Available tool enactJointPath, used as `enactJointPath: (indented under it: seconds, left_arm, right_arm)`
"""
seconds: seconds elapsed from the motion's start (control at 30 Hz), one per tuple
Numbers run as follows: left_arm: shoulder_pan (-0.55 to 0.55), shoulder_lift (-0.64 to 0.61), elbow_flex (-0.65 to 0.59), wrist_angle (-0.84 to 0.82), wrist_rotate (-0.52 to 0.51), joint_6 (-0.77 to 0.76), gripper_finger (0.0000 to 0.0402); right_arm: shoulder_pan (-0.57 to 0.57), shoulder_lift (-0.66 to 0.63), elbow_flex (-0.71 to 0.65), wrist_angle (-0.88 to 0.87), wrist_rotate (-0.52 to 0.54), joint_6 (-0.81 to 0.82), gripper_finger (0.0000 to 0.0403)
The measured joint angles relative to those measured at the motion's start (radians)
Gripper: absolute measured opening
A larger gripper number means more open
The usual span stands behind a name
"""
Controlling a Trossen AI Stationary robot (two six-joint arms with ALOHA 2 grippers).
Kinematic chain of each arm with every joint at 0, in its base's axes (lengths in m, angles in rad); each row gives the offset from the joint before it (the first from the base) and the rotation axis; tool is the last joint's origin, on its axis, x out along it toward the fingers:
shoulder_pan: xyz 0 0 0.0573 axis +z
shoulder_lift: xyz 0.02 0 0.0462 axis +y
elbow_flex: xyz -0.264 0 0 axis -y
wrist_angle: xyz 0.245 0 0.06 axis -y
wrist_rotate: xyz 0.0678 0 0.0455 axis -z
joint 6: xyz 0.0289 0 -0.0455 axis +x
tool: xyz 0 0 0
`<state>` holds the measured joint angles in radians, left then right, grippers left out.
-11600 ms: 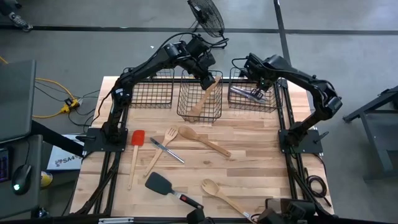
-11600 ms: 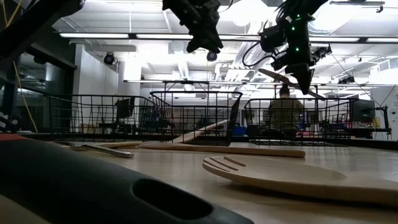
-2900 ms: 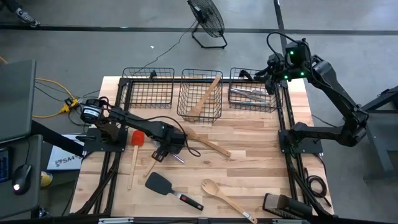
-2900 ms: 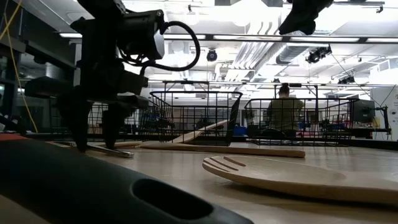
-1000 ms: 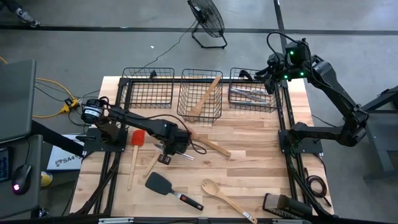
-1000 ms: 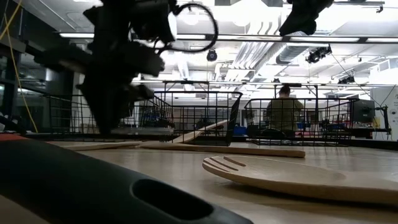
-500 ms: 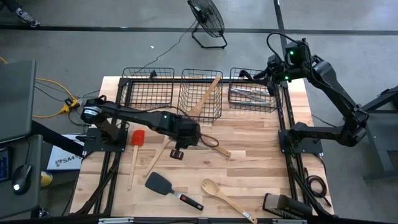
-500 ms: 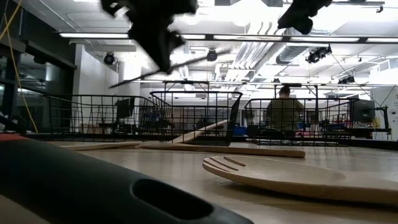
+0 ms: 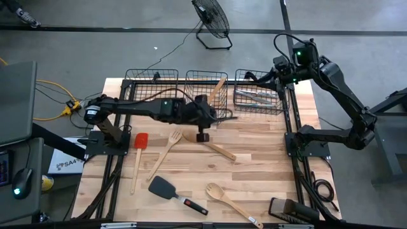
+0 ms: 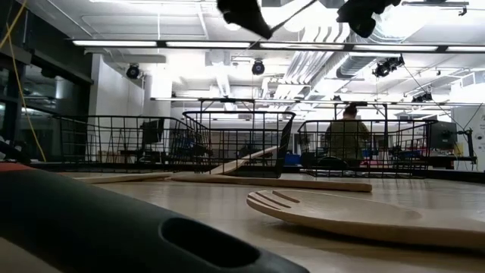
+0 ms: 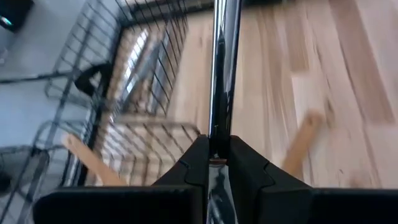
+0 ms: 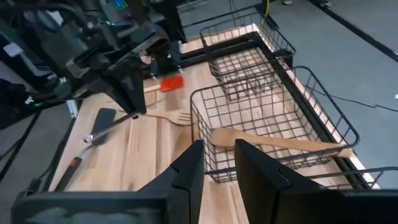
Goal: Pick & Place Kitchen Items
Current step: Put the silver table knife into the right wire basket
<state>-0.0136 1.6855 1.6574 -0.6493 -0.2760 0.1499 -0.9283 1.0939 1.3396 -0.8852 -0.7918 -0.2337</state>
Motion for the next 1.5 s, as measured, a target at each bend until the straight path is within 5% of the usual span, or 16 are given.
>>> enactJointPath:
  seconds: [0.23,0.6,0.97,1.2,1.5]
  left_arm:
    - [0.032,0.0,0.019,0.129,-0.011,0.012,0.003]
    - [0.074,0.0,0.019,0.293,-0.026,0.055,0.003]
    - [0.147,0.0,0.019,0.365,-0.033,0.055,0.003]
    - [0.207,0.001,0.018,0.418,0.023,0.053,0.003]
    - [0.27,0.031,0.015,0.455,0.121,0.028,0.003]
  right_arm:
    - [0.0,0.0,0.0,0.011,0.005,-0.027,0.0096]
    - [0.084,0.001,0.0,0.028,0.004,-0.087,0.0181]
    - [0.117,0.026,-0.029,-0.026,-0.018,-0.185,0.0188]
    - [0.117,0.024,-0.156,0.212,-0.152,-0.129,0.0188]
    - [0.11,-0.011,-0.22,0.541,-0.15,0.007,0.0188]
